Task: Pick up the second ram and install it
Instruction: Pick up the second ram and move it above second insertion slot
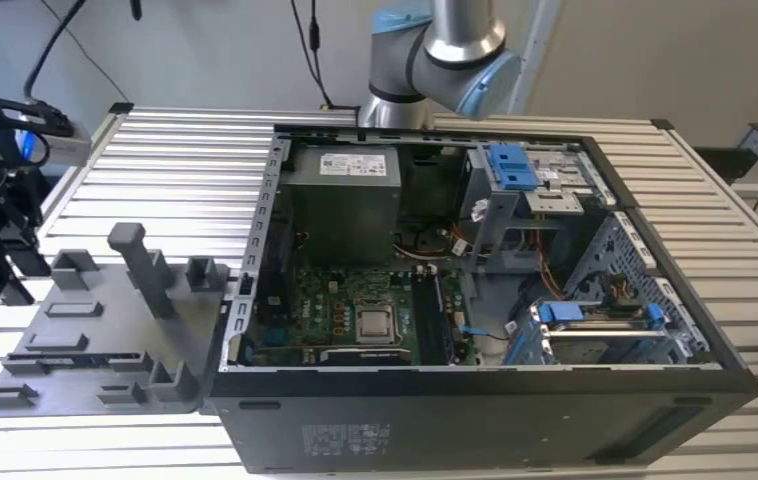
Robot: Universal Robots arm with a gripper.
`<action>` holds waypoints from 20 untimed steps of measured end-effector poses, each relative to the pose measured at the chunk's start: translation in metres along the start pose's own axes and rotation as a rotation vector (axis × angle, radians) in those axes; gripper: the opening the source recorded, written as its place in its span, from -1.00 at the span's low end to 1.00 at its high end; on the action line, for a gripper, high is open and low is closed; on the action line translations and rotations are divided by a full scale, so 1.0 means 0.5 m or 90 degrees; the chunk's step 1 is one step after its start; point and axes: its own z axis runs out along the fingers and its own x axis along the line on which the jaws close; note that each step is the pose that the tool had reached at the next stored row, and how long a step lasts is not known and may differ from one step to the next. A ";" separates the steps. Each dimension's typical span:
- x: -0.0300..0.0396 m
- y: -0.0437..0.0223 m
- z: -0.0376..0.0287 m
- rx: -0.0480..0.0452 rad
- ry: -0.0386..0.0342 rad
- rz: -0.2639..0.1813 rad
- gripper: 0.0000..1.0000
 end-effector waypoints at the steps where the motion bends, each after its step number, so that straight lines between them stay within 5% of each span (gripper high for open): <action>1: 0.000 0.000 0.002 -0.0001 0.0004 0.000 -0.16; 10: 0.000 0.000 0.008 0.0007 0.0006 0.000 -0.16; 20: 0.000 0.004 0.044 0.0016 0.0006 0.000 -0.16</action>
